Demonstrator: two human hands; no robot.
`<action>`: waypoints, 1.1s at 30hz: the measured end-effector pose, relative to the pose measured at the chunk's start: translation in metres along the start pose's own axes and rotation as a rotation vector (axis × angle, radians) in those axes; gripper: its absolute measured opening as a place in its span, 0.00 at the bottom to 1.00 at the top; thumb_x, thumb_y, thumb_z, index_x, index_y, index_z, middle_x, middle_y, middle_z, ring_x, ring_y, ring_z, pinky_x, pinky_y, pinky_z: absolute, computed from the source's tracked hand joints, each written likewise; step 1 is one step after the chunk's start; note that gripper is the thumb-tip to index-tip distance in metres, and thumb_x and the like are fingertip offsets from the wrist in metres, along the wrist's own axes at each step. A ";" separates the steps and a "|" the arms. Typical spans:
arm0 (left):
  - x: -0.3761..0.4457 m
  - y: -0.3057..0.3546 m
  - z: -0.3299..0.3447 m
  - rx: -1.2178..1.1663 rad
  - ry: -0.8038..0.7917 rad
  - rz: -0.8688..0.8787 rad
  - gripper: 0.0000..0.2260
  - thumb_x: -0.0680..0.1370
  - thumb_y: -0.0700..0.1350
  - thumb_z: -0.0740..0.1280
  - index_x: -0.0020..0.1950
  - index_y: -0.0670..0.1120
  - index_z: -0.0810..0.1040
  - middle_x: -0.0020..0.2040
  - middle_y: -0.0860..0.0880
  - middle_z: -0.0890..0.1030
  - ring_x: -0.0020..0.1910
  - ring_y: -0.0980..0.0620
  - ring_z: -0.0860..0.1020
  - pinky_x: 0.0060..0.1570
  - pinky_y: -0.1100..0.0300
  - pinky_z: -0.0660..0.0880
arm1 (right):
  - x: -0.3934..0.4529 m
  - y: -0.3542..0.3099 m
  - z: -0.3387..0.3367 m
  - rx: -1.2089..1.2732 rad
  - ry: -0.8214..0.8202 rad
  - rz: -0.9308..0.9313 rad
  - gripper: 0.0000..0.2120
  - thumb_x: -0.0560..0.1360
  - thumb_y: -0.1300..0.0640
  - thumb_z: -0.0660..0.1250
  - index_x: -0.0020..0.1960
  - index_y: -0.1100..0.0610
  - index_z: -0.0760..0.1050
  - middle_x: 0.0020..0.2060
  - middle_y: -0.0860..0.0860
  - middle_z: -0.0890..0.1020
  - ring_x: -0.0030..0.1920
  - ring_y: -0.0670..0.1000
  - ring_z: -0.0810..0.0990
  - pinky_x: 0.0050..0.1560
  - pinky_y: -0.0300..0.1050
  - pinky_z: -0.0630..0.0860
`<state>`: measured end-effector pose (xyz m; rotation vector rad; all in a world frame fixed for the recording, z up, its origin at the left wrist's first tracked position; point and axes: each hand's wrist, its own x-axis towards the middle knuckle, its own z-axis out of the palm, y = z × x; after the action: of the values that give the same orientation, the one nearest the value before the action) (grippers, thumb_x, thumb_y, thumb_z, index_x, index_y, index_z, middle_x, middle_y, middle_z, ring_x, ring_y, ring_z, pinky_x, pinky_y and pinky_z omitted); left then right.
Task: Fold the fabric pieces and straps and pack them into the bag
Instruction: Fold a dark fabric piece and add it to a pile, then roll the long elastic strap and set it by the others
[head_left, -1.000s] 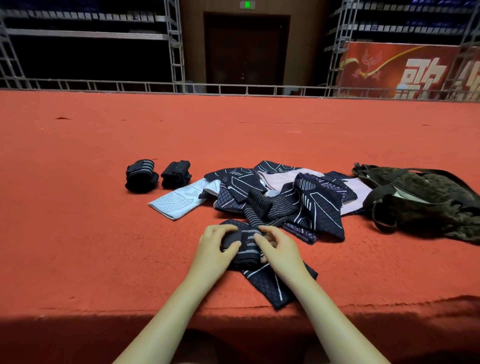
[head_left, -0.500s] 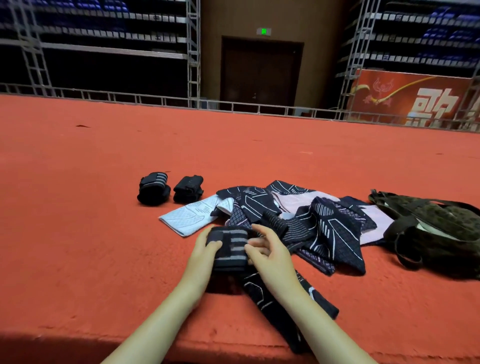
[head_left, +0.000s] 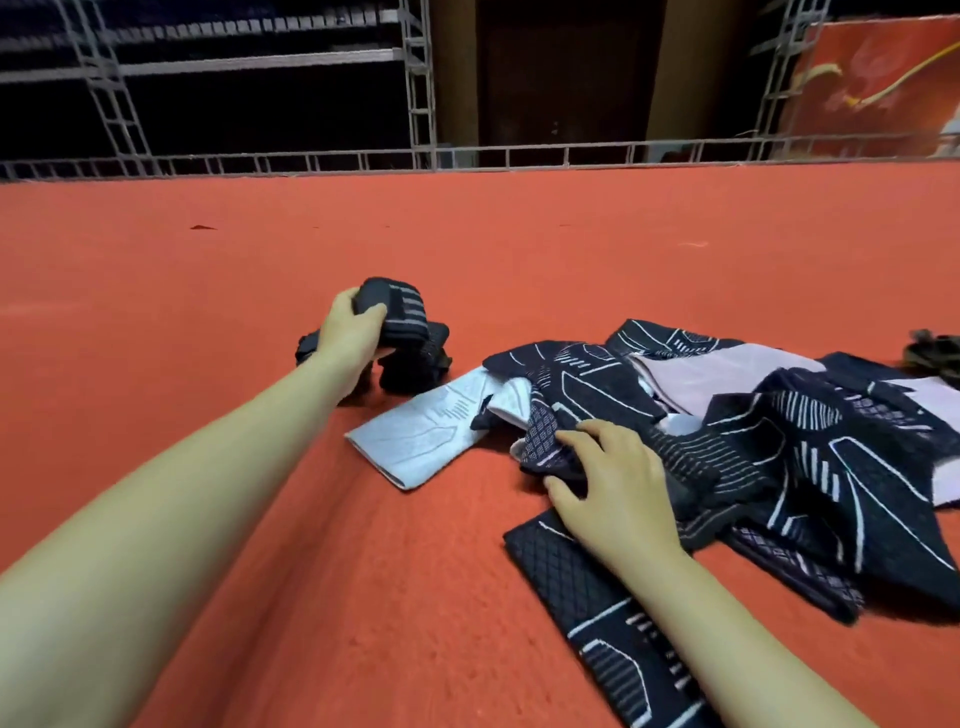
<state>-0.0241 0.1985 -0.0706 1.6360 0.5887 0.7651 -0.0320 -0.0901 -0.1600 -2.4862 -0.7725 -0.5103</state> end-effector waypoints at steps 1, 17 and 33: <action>0.011 -0.003 0.006 0.025 0.010 -0.019 0.19 0.79 0.41 0.61 0.70 0.44 0.65 0.60 0.47 0.71 0.52 0.48 0.74 0.47 0.52 0.78 | 0.000 0.000 0.001 0.012 0.003 0.005 0.22 0.70 0.48 0.70 0.62 0.53 0.77 0.60 0.49 0.75 0.64 0.53 0.71 0.66 0.54 0.63; 0.021 -0.028 0.031 0.758 0.052 0.186 0.21 0.81 0.47 0.54 0.73 0.42 0.64 0.68 0.35 0.67 0.68 0.36 0.66 0.66 0.47 0.64 | 0.003 0.002 -0.006 0.070 -0.050 0.024 0.20 0.74 0.47 0.63 0.65 0.48 0.73 0.62 0.45 0.71 0.66 0.49 0.65 0.69 0.48 0.56; -0.129 -0.007 0.081 0.644 -0.383 0.523 0.16 0.77 0.41 0.61 0.64 0.47 0.76 0.56 0.45 0.79 0.57 0.48 0.75 0.59 0.55 0.69 | 0.010 0.048 -0.050 0.134 -0.085 0.345 0.21 0.73 0.47 0.67 0.64 0.52 0.74 0.61 0.51 0.76 0.63 0.55 0.71 0.61 0.49 0.69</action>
<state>-0.0481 0.0529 -0.1076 2.5188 0.1171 0.6286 -0.0056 -0.1475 -0.1308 -2.4548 -0.3800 -0.2225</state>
